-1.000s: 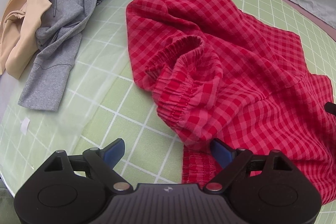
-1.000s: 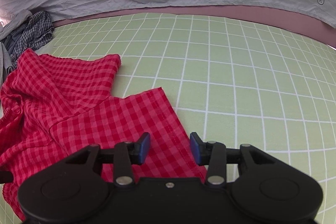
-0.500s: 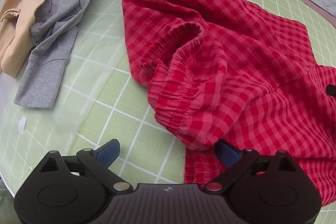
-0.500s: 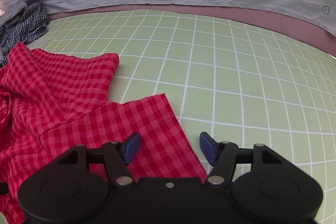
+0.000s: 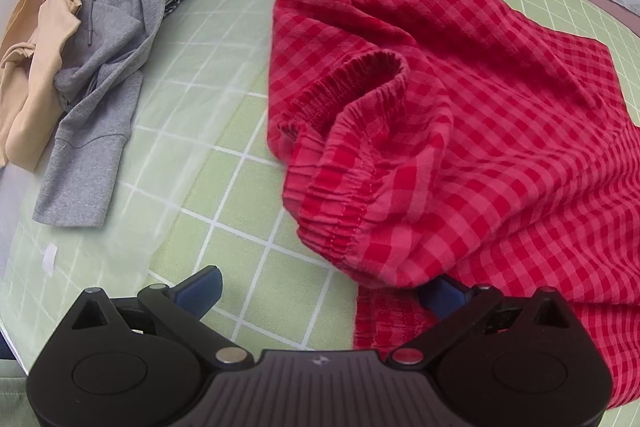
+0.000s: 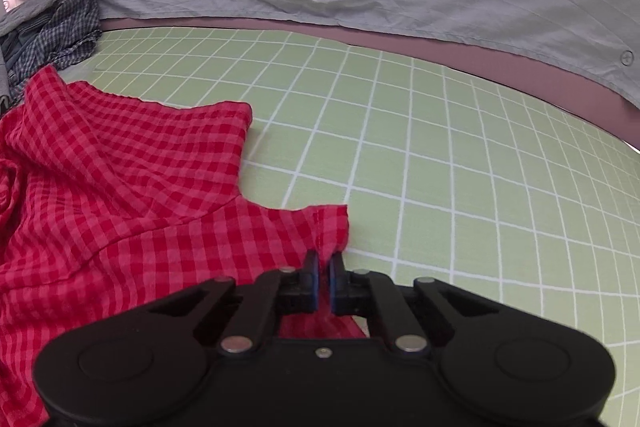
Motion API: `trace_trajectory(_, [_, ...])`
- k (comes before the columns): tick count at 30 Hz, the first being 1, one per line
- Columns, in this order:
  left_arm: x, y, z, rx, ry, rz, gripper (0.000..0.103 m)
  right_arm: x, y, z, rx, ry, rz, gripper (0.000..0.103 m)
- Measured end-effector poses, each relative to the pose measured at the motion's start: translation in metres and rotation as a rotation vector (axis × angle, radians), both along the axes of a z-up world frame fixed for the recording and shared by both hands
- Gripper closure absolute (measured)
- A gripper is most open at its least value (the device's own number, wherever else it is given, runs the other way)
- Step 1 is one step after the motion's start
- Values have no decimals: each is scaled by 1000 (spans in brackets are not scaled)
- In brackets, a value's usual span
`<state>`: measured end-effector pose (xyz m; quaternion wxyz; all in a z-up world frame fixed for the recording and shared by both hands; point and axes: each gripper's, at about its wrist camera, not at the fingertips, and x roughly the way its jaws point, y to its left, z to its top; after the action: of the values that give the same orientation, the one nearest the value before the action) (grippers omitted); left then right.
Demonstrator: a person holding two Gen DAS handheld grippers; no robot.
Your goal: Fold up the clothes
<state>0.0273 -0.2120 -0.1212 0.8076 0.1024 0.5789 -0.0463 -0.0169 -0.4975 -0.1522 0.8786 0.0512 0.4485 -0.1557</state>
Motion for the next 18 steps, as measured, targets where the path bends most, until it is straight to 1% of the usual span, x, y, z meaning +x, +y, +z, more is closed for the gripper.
trace_trajectory(2, [1, -10, -1, 9, 1, -36, 0, -13, -15, 0, -1, 5, -74, 98])
trace_trajectory(5, [-1, -26, 1, 38, -26, -97, 1, -41, -40, -1, -19, 20, -202, 98])
trace_trajectory(8, [-5, -34, 0, 39, -32, -143, 1, -81, -60, 0, -10, 33, -324, 98])
trace_trajectory(10, [-8, -40, 0, 28, -27, -178, 1, -111, -67, 0, -5, 37, -380, 97])
trace_trajectory(15, [-19, -44, -1, 46, -66, -266, 0, -162, -57, 1, -14, 55, -463, 96])
trace_trajectory(18, [-20, -38, -1, 61, -83, -295, 0, -177, -40, 2, -3, 52, -505, 96])
